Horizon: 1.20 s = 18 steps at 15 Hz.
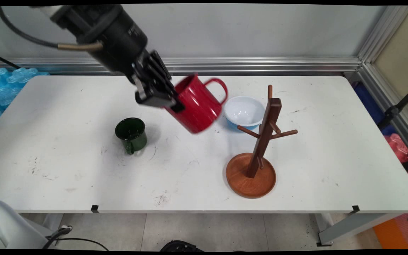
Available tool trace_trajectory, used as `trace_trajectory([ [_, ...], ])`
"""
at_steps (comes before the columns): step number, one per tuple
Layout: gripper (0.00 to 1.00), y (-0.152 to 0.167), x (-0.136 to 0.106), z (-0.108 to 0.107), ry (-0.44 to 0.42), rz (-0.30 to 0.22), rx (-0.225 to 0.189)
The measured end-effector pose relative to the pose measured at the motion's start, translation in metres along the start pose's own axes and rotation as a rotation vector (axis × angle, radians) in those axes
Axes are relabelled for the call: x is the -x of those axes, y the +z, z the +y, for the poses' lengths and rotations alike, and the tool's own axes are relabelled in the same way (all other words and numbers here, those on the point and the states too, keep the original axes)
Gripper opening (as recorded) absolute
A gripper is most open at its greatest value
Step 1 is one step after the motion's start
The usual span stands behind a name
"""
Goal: Place the picked object on the table
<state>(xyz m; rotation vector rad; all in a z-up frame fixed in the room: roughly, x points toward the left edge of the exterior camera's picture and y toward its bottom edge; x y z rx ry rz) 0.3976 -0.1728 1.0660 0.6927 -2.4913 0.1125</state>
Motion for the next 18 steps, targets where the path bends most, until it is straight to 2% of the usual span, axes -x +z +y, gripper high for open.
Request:
trace_trajectory([
  [6, 0.00, -0.022, 0.008, -0.054, 0.056, -0.071, -0.141],
  [11, 0.00, -0.028, 0.022, -0.102, 0.098, -0.161, -0.260],
  [15, 0.00, -0.019, 0.036, -0.134, 0.137, -0.239, -0.330],
  [18, 0.00, -0.008, 0.048, -0.153, 0.157, -0.294, -0.364],
])
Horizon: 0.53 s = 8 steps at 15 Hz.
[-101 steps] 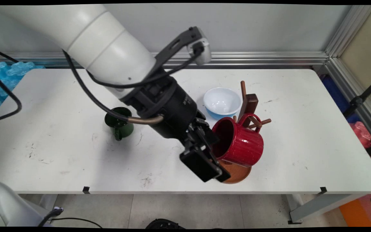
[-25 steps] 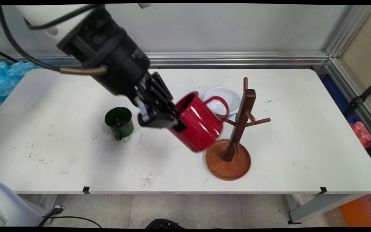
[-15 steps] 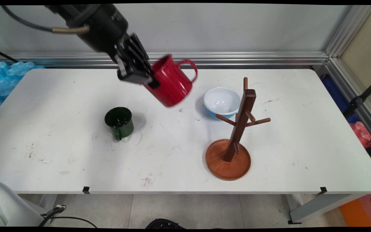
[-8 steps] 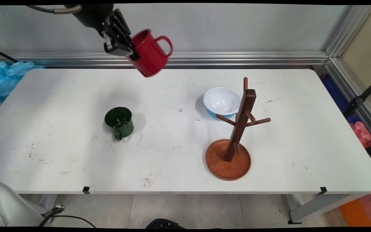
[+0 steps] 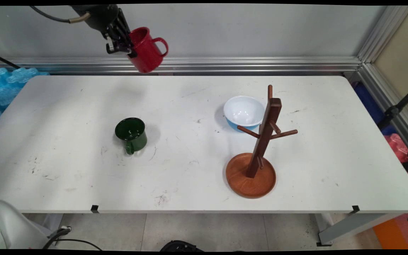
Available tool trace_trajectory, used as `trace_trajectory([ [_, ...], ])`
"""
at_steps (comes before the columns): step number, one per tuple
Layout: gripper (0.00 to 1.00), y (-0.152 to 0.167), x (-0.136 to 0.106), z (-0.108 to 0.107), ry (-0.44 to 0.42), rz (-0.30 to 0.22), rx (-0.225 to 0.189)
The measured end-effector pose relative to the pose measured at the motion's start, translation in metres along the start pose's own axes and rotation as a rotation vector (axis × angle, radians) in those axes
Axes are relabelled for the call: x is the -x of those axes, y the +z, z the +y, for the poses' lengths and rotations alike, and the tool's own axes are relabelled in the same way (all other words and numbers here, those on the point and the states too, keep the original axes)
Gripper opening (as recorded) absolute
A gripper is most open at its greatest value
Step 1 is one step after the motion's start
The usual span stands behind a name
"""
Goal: Place the picked object on the table
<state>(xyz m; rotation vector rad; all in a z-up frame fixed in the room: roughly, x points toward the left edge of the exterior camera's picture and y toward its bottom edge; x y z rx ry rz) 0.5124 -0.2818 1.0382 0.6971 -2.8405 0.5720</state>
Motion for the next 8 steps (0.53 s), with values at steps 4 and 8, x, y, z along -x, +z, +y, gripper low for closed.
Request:
trace_trajectory([
  [4, 0.00, 0.036, 0.017, -0.014, 0.027, -0.078, -0.040],
  [8, 0.00, 0.075, 0.036, -0.025, 0.053, -0.145, -0.056],
])
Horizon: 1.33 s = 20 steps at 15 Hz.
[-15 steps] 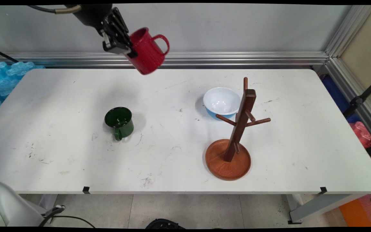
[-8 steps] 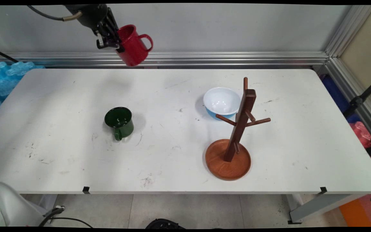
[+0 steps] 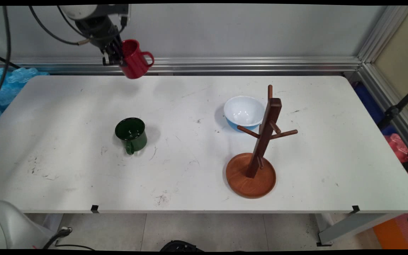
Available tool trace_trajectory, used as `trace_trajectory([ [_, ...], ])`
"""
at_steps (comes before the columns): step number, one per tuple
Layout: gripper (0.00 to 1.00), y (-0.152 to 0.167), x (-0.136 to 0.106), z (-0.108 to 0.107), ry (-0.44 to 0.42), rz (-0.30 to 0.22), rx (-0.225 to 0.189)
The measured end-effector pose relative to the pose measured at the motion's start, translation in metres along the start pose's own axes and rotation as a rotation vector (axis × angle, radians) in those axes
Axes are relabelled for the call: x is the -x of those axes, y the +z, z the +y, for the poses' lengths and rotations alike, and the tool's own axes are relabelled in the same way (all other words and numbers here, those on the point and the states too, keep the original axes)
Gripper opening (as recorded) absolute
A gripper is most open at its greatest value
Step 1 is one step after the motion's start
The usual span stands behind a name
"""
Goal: Place the picked object on the table
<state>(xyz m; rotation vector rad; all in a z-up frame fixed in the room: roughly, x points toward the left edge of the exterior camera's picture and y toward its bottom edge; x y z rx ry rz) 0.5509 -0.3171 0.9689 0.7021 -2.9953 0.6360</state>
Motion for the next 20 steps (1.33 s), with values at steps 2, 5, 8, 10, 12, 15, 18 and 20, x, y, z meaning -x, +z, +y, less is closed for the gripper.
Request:
trace_trajectory([
  [2, 0.00, 0.018, 0.006, -0.001, 0.013, -0.026, 0.001],
  [5, 0.00, 0.040, 0.012, 0.001, 0.033, -0.055, 0.012],
  [8, 0.00, 0.062, 0.020, 0.007, 0.059, -0.085, 0.028],
  [10, 0.00, 0.071, 0.023, 0.010, 0.071, -0.097, 0.038],
  [12, 0.00, 0.082, 0.026, 0.015, 0.087, -0.107, 0.050],
  [15, 0.00, 0.096, 0.029, 0.024, 0.113, -0.115, 0.069],
  [18, 0.00, 0.105, 0.031, 0.031, 0.138, -0.114, 0.086],
  [20, 0.00, 0.109, 0.031, 0.035, 0.149, -0.110, 0.095],
])
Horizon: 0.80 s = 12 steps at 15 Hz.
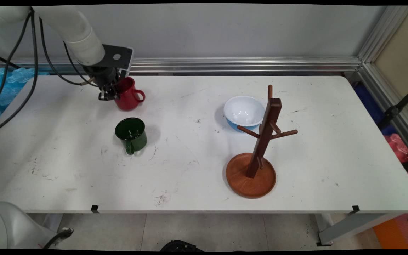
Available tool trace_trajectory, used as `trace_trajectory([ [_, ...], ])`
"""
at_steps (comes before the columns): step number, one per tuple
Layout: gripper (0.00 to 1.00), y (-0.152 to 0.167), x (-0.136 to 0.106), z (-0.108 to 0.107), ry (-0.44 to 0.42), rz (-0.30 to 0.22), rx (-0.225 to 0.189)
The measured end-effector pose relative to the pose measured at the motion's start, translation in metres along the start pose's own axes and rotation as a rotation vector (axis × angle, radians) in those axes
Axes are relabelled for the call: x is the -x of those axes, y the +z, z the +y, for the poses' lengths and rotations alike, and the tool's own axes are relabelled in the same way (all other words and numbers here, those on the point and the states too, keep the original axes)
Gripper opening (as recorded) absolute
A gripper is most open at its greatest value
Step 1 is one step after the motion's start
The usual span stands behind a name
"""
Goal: Place the picked object on the table
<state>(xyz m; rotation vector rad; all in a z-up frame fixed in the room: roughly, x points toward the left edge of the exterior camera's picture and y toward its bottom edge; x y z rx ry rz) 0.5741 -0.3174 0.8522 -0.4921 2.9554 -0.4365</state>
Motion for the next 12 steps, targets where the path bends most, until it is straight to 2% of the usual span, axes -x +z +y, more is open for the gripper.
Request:
trace_trajectory([
  [3, 0.00, 0.006, -0.002, 0.006, 0.021, 0.012, 0.014],
  [4, 1.00, 0.008, -0.003, 0.008, 0.026, 0.017, 0.019],
  [12, 1.00, 0.015, -0.003, 0.013, 0.015, 0.037, 0.039],
])
